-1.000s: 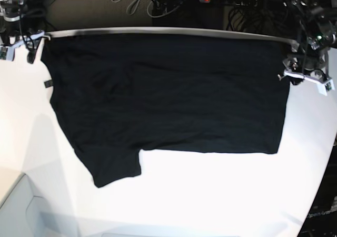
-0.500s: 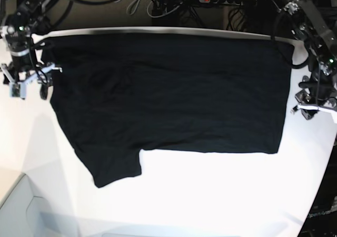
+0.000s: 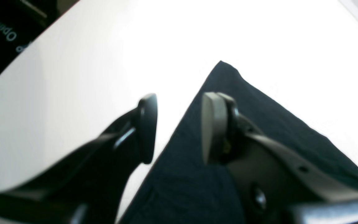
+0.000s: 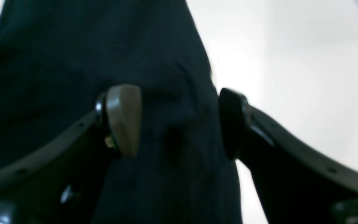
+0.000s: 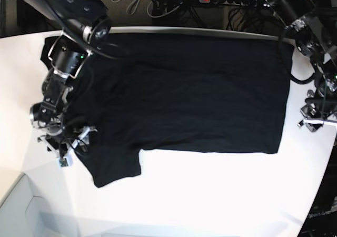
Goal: Layout the t-shirt on the table in an organized manner, then fold the t-shirt properly
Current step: 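Release the shoulder edge and grasp the shirt sides near the hem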
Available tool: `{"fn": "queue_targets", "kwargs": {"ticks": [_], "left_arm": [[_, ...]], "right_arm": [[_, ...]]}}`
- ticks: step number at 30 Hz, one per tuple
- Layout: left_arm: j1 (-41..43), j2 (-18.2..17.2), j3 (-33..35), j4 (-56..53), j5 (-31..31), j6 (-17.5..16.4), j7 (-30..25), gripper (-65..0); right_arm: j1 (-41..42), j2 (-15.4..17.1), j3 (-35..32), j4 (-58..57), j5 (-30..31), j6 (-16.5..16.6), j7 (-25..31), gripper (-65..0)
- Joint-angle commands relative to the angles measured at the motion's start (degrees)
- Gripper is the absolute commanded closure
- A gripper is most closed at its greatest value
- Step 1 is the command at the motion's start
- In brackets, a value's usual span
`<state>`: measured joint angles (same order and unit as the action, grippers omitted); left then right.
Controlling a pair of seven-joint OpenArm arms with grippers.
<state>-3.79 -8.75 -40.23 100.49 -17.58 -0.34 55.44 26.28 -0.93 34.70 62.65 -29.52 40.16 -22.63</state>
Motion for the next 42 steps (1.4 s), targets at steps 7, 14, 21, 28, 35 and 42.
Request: {"fn": "queue_targets", "kwargs": {"ticks": [7, 14, 21, 28, 35, 42], "left_arm": [[-2.8, -2.5, 0.1, 0.3, -0.2, 0.0, -0.9, -54.2], [-5.6, -2.5, 0.0, -5.0, -0.2, 0.0, -0.9, -65.0], [-9.9, -3.1, 0.1, -12.1, -0.2, 0.0, -1.0, -65.0], [-13.5, -8.3, 9.2, -24.3, -0.2, 0.4, -11.7, -65.0], [-20.6, -12.7, 24.3, -45.1, -0.2, 0.1, -27.3, -65.0], [-26.8, -12.5, 34.6, -60.4, -0.3, 0.0, -38.2, -65.0]], "right_arm": [[5.8, 3.8, 0.4, -12.0, 0.4, -0.7, 8.5, -40.2], [5.7, 4.8, 0.4, -15.8, 0.4, -8.3, 15.4, -40.2], [5.7, 6.2, 0.4, -20.9, 0.5, -10.8, 16.5, -40.2], [5.5, 6.3, 0.4, -24.5, 0.5, -10.8, 16.5, -39.2], [5.7, 7.0, 0.4, -26.9, 0.5, -10.8, 16.5, -24.6], [5.5, 7.0, 0.4, -26.9, 0.5, -10.8, 16.5, -20.4]]}}
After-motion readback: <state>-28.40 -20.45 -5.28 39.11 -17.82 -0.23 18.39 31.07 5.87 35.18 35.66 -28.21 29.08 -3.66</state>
